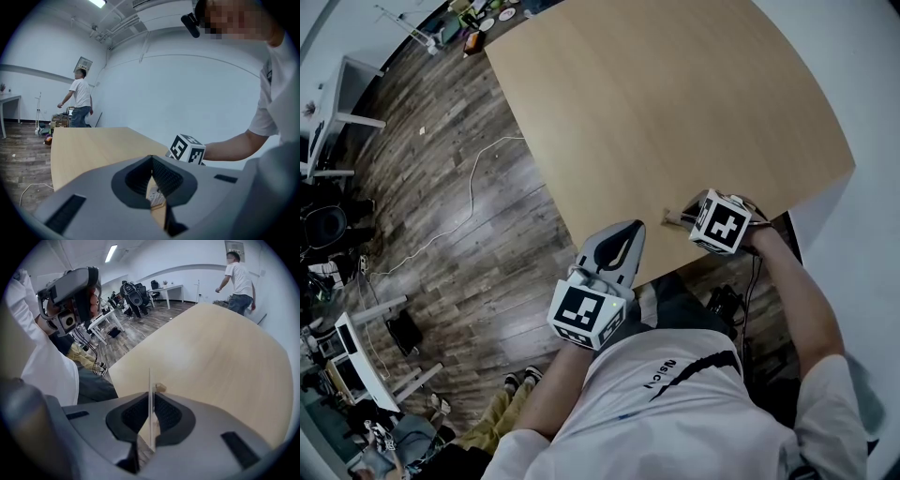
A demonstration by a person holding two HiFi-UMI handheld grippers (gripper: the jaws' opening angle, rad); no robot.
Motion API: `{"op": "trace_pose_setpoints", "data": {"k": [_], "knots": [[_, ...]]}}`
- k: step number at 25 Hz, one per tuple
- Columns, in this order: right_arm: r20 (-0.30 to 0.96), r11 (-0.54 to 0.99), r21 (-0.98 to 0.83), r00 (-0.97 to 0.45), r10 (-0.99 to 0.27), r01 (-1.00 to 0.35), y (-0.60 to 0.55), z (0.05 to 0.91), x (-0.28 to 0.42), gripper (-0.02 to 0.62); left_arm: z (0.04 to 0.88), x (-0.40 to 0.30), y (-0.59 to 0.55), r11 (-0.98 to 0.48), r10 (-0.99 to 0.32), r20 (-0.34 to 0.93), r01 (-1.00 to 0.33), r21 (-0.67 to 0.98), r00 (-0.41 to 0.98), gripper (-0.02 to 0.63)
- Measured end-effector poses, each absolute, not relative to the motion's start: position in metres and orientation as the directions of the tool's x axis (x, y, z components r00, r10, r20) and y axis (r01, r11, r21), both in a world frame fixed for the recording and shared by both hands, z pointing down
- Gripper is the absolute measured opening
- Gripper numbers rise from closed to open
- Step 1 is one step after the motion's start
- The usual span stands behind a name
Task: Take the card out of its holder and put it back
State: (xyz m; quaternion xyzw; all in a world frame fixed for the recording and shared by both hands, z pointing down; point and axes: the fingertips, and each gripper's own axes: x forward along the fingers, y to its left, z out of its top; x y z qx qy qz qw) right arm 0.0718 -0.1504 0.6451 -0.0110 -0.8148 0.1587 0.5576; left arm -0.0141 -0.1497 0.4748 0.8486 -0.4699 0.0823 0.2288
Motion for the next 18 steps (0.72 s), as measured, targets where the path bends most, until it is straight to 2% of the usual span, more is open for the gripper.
{"op": "trace_pose_setpoints", "data": {"k": [3,6,11,18], "knots": [[0.903,0.95,-0.274,-0.38,0.2,-0.152,-0.146,0.649,0.07,0.031,0.476,-0.014,-0.146,-0.455,-0.759,0.355,-0.834,0.311,0.546,0.012],[0.902,0.952,-0.271,-0.383,0.199,-0.143,-0.146,0.653,0.068,0.086,0.479,-0.015,-0.145,-0.458,-0.757,0.355,-0.833,0.312,0.549,0.012],[0.908,0.961,-0.232,-0.389,0.157,-0.154,-0.149,0.638,0.071,0.086,0.484,-0.017,-0.142,-0.47,-0.75,0.353,-0.826,0.313,0.56,0.012],[0.895,0.963,-0.147,-0.445,0.032,-0.226,-0.158,0.588,0.07,0.085,0.474,-0.009,-0.142,-0.521,-0.728,0.326,-0.796,0.309,0.603,0.012]]}}
